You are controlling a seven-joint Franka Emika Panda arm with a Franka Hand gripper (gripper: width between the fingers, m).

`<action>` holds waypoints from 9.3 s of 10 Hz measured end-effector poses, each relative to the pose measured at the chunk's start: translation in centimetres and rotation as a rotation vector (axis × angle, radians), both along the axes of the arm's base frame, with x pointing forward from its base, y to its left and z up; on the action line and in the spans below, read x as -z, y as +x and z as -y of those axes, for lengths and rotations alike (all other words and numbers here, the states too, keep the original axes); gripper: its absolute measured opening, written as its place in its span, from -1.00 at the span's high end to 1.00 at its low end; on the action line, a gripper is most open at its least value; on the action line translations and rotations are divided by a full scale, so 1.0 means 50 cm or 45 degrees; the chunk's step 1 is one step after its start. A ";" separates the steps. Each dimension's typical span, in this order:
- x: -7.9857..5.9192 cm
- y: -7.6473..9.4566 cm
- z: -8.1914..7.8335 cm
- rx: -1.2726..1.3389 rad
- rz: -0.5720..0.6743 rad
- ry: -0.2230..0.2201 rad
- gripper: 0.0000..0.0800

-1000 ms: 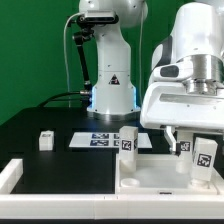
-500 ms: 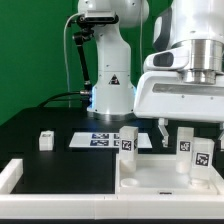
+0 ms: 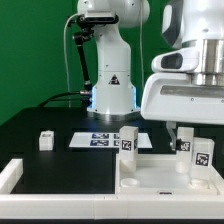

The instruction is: Assemble square table

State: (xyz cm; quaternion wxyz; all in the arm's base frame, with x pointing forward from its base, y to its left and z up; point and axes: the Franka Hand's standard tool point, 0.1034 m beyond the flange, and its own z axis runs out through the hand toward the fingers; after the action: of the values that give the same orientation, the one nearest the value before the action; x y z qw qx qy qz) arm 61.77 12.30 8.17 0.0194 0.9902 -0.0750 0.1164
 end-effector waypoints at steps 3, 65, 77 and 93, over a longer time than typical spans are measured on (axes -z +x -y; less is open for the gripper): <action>0.004 -0.003 -0.008 0.037 -0.001 0.007 -0.32; 0.008 0.040 0.062 1.510 -0.182 0.340 0.27; 0.010 0.023 0.034 0.739 -0.209 0.100 -0.62; -0.009 0.039 0.031 0.112 0.015 0.103 -0.62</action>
Offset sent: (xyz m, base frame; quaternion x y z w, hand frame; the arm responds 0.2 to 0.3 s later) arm 0.0000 0.0000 0.0000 0.0000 0.0000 0.0000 1.0000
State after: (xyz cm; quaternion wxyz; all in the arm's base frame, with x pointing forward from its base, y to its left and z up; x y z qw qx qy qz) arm 63.74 10.75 8.62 -0.0160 0.9852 -0.1230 0.1181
